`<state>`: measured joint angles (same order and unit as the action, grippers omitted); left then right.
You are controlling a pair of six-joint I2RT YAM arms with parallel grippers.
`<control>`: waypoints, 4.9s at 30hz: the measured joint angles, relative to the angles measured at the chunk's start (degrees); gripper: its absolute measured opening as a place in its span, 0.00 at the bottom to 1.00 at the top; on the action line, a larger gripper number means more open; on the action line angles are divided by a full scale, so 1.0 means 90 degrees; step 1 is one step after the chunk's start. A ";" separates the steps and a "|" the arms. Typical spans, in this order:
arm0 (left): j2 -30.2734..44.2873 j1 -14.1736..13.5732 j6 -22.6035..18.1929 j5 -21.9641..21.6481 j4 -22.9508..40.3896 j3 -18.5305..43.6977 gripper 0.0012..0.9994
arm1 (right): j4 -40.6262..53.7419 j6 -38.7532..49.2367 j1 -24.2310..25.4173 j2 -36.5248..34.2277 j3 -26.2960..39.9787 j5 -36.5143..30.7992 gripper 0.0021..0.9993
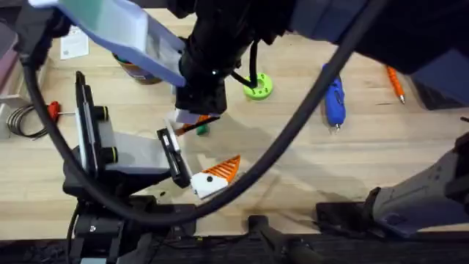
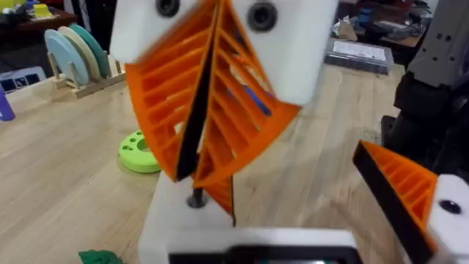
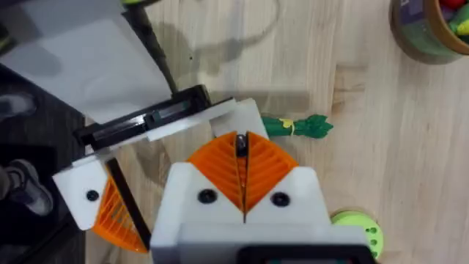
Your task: Pick up the gripper from the table and insert it into the empty holder that is missing its gripper. Then pick up a screw, insert it into the mounting hole, and use the screwdriver to tighten it. Finally, clean up the table by picking up the vegetable and placing it into the bucket.
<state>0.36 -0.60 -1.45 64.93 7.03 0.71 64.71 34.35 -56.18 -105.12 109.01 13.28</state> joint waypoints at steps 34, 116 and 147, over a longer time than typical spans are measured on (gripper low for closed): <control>0.0002 0.0000 0.0104 0.0000 0.0004 0.0000 0.99 | 0.0036 -0.0002 -0.0061 -0.0068 0.0000 0.0005 0.00; 0.0005 0.0000 -0.0029 0.0046 0.0005 0.0000 0.99 | -0.0519 -0.4425 0.4509 0.2996 -0.3241 -0.1452 0.96; 0.0005 0.0000 -0.0075 -0.0051 -0.0017 0.0000 0.00 | -0.2263 -0.5115 0.6391 0.3266 -0.5377 -0.2050 0.99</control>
<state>0.40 -0.60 -2.13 64.47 6.87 0.71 44.34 -11.69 1.34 -75.72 60.62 -5.17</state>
